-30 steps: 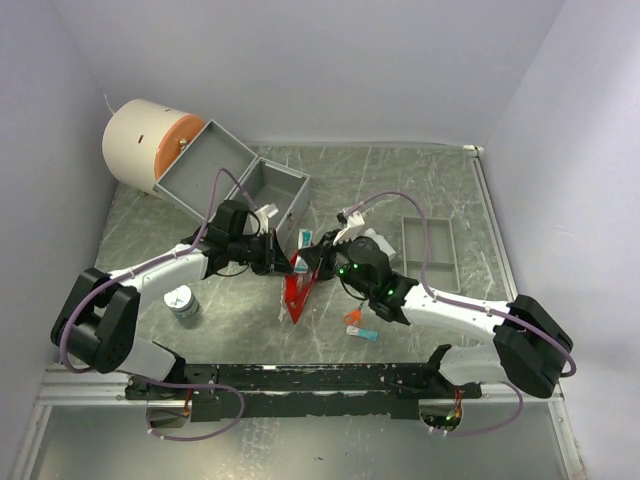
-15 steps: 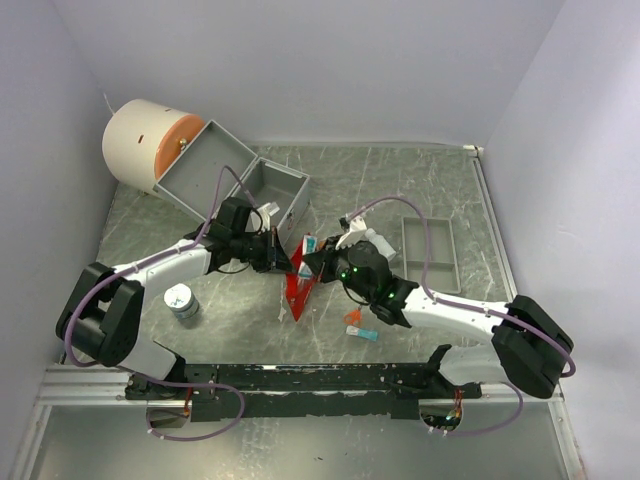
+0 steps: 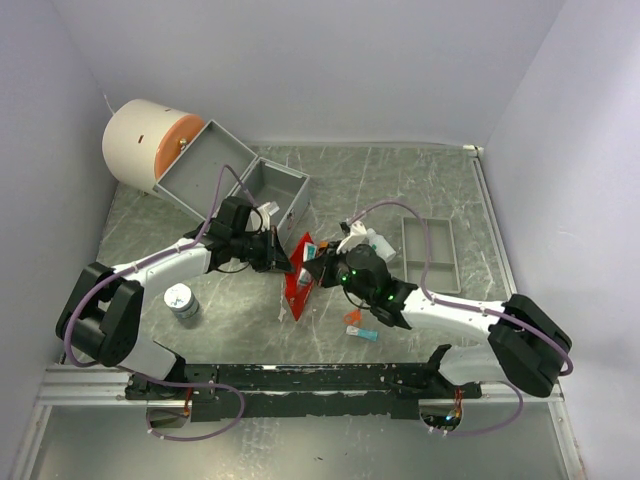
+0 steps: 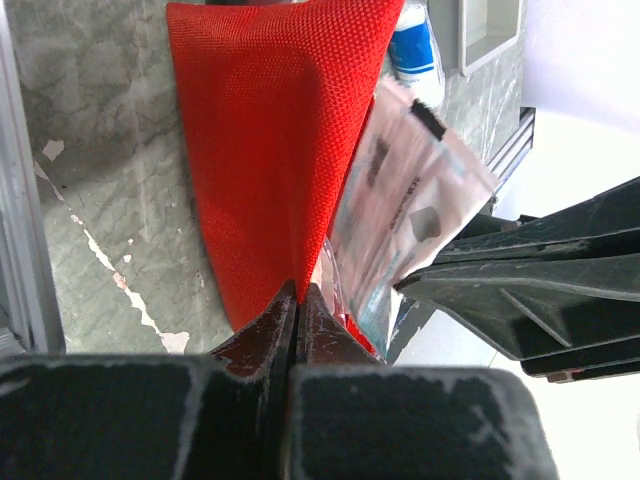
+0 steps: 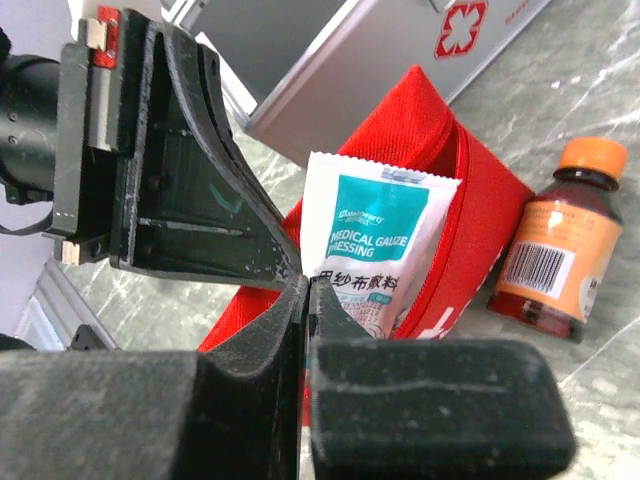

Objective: Organize the medicine kit

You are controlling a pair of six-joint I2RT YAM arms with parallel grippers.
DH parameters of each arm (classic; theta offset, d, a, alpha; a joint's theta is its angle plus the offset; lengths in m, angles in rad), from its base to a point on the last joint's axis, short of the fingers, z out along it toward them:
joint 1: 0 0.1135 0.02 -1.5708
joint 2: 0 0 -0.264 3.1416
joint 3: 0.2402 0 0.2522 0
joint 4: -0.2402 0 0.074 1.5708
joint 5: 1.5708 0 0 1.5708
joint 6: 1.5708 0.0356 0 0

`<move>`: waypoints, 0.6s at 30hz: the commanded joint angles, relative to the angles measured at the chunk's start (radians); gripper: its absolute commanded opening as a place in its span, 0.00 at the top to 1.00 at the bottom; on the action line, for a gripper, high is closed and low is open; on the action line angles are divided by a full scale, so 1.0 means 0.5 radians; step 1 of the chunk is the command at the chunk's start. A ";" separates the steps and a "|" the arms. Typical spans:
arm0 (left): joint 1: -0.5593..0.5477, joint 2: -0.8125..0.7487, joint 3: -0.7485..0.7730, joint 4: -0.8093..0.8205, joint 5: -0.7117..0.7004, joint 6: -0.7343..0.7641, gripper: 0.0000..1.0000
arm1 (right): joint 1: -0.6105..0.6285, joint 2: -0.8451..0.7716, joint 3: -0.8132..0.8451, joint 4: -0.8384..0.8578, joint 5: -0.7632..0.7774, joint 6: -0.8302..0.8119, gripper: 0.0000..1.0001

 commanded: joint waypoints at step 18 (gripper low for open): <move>0.009 -0.026 0.044 0.008 -0.032 0.017 0.93 | 0.010 -0.081 0.083 -0.496 0.203 0.618 0.88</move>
